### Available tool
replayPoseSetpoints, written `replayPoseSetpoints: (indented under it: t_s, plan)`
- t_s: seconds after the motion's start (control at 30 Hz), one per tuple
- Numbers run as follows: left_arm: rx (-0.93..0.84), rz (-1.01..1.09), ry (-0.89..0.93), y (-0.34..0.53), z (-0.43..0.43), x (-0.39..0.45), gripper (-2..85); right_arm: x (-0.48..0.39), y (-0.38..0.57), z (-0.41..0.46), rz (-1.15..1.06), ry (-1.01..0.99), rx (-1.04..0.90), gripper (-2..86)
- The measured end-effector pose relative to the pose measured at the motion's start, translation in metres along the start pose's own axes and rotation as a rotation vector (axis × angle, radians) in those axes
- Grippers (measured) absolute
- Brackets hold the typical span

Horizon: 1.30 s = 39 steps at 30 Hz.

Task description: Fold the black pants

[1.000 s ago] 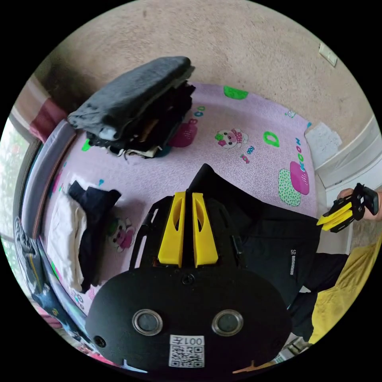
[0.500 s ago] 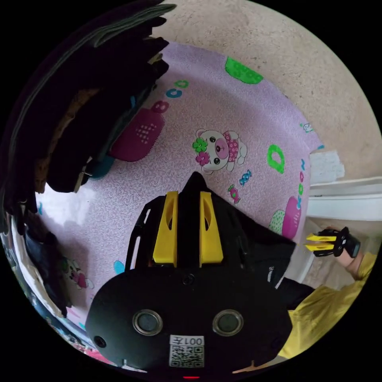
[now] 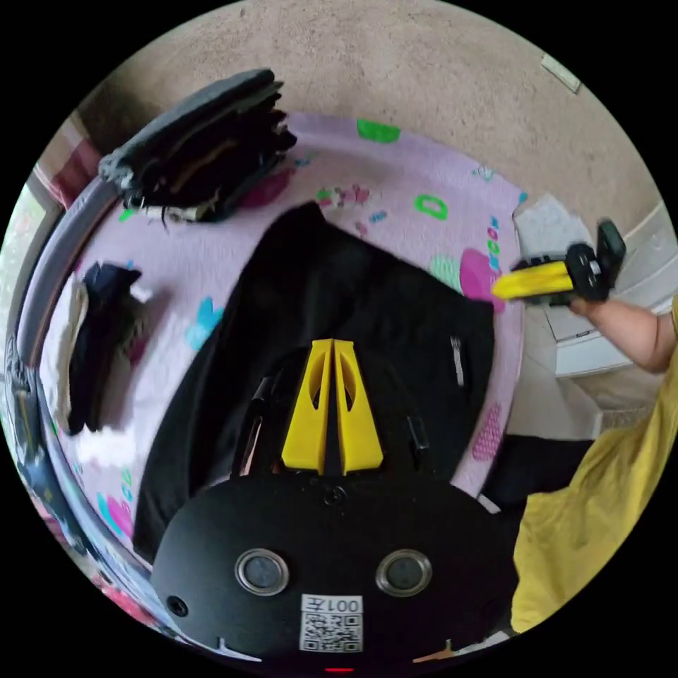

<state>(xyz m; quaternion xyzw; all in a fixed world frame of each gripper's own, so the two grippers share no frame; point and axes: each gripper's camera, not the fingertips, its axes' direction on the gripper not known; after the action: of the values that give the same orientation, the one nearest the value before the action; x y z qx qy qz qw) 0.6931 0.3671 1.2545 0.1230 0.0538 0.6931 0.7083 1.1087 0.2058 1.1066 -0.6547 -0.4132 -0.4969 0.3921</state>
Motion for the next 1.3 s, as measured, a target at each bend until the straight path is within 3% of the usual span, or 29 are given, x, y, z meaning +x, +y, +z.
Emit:
replayPoseSetpoints:
  t_s: [0.2,0.3,0.5,0.9,0.93,1.07,1.2,1.3]
  plan:
    - [-0.141,-0.304,-0.137,0.153,-0.036,0.001,-1.3,-0.01,-0.05,0.029,-0.133,-0.028,-0.102,0.4]
    - [-0.232,-0.358,-0.217,0.198,-0.044,-0.002,-1.3,-0.015,-0.07,0.038,-0.171,-0.035,-0.151,0.4]
    - [-0.22,-0.419,-0.221,0.232,-0.067,-0.012,-1.4,-0.03,-0.102,0.059,-0.25,0.039,-0.315,0.4]
    - [-0.11,-0.555,-0.036,0.265,-0.175,-0.038,-1.4,-0.044,-0.164,0.048,-0.162,0.079,-0.441,0.5]
    - [-0.088,-0.574,-0.046,0.269,-0.186,-0.043,-1.4,-0.049,-0.177,0.037,-0.152,0.106,-0.382,0.7]
    - [-0.059,-0.641,-0.293,0.312,-0.261,-0.105,-0.7,-0.076,-0.243,0.012,-0.17,0.091,-0.162,1.5]
    - [-0.243,-0.421,-0.574,0.357,-0.3,-0.175,3.8,-0.133,-0.332,0.024,-0.36,0.024,-0.025,4.5]
    - [-0.361,-0.263,-0.648,0.383,-0.317,-0.216,4.7,-0.15,-0.381,0.048,-0.452,-0.018,-0.056,6.9]
